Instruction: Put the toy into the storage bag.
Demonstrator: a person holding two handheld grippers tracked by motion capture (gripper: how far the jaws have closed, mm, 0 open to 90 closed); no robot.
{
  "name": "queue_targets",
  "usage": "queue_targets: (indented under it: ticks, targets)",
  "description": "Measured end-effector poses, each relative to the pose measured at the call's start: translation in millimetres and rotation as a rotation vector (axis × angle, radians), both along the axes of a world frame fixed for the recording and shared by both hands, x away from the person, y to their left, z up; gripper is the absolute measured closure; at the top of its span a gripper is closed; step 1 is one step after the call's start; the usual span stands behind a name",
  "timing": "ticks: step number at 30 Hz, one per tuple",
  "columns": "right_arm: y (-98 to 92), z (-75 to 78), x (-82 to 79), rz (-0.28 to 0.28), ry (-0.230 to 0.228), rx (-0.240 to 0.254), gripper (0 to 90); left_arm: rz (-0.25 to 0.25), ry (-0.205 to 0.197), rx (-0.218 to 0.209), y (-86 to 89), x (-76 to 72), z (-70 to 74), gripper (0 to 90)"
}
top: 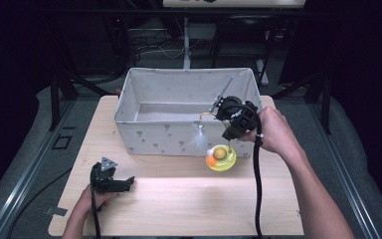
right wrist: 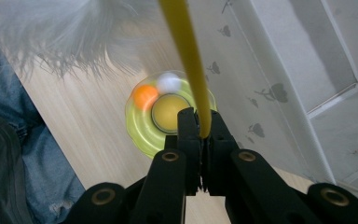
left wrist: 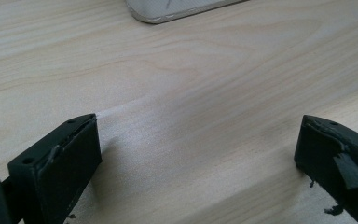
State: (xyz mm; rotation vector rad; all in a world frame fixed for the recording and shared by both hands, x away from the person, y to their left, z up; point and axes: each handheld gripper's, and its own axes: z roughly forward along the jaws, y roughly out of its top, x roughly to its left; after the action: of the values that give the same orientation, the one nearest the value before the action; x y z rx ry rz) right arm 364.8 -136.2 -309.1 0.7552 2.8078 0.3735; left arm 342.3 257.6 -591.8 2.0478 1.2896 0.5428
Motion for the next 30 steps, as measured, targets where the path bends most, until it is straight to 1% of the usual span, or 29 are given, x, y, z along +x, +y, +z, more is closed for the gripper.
queue_targets:
  ticks: [1, 2, 3, 8, 12, 20, 30]
  targets:
    - [-0.2, 0.7, 0.2, -0.003, 0.002, 0.012, 88.1, 0.000, 0.000, 0.000, 0.0, 0.0, 0.0, 0.3]
    - [-0.2, 0.7, 0.2, -0.003, 0.002, 0.012, 88.1, 0.000, 0.000, 0.000, 0.0, 0.0, 0.0, 0.3]
    - [0.4, 4.4, 0.7, -0.001, 0.000, 0.011, 88.1, 0.000, 0.000, 0.000, 0.0, 0.0, 0.0, 0.3]
    - [2.1, 12.4, 2.3, 0.004, -0.004, 0.009, 88.1, -0.001, 0.002, 0.000, 0.0, -0.1, 0.0, 0.3]
    - [3.6, 17.3, 3.6, 0.002, -0.010, 0.017, 88.1, 0.001, 0.002, -0.003, -0.1, -0.1, -0.1, 0.3]
    - [8.5, 22.8, 8.0, 0.010, -0.008, 0.018, 88.1, 0.001, 0.001, 0.000, 0.0, -0.1, 0.1, 0.3]
    - [14.8, 41.2, 13.0, 0.022, -0.022, 0.030, 88.1, -0.005, 0.008, 0.001, 0.4, -0.2, 0.6, 0.3]
